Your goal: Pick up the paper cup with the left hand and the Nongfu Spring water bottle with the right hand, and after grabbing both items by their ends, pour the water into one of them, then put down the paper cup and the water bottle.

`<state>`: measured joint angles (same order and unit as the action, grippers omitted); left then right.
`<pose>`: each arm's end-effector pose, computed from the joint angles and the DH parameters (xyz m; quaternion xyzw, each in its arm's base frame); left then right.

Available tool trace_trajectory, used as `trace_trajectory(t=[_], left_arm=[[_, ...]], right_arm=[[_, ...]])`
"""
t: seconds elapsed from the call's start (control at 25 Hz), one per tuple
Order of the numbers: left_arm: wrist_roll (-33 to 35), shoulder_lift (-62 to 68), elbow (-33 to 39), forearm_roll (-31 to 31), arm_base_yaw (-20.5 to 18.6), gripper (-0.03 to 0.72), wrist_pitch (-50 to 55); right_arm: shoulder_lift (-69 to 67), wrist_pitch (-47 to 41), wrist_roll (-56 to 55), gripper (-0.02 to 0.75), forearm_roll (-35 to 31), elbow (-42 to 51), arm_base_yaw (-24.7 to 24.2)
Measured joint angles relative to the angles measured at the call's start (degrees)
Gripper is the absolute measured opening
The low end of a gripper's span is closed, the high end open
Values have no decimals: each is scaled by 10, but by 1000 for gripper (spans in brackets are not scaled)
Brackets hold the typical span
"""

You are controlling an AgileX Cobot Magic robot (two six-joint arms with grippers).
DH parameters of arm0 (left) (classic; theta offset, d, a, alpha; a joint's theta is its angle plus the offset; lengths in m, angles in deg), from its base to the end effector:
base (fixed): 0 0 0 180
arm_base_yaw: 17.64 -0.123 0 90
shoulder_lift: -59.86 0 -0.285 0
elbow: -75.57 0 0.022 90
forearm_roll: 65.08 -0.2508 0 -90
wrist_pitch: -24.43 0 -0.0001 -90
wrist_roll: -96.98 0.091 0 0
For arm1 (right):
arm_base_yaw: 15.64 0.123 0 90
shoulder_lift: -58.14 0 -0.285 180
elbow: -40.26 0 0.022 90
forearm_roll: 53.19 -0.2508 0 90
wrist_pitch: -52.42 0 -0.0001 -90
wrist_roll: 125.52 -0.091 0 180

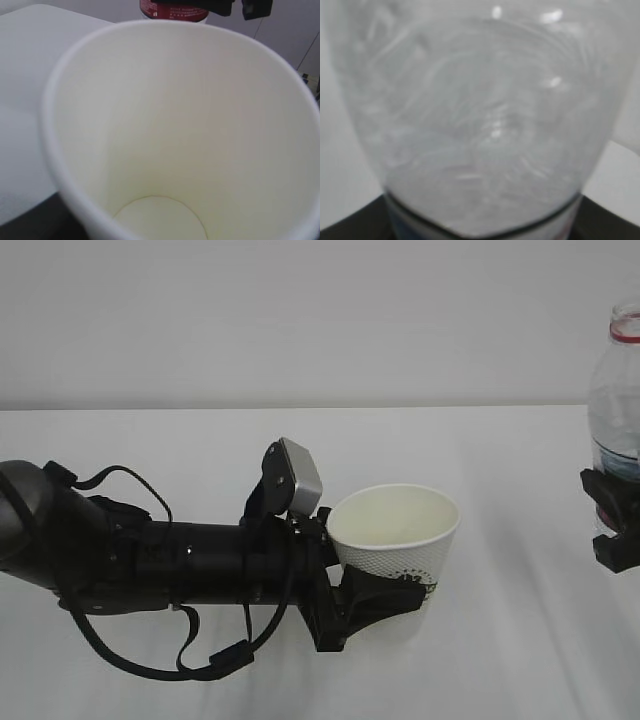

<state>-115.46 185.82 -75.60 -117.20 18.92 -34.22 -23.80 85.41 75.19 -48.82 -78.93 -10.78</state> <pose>0.2506 -0.2621 0.1135 0.4445 0.6528 -0.4442 0.4231 0.2138 0.0220 0.1879 -0.2180 0.7887 -0.0807 0.5692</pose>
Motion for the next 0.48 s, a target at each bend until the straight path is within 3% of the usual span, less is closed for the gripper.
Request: trace_trajectory(t=[0.48], left_arm=[[-1,0,0,27,21,498,0]], right_arm=[[0,0,92,404,0,0,0]])
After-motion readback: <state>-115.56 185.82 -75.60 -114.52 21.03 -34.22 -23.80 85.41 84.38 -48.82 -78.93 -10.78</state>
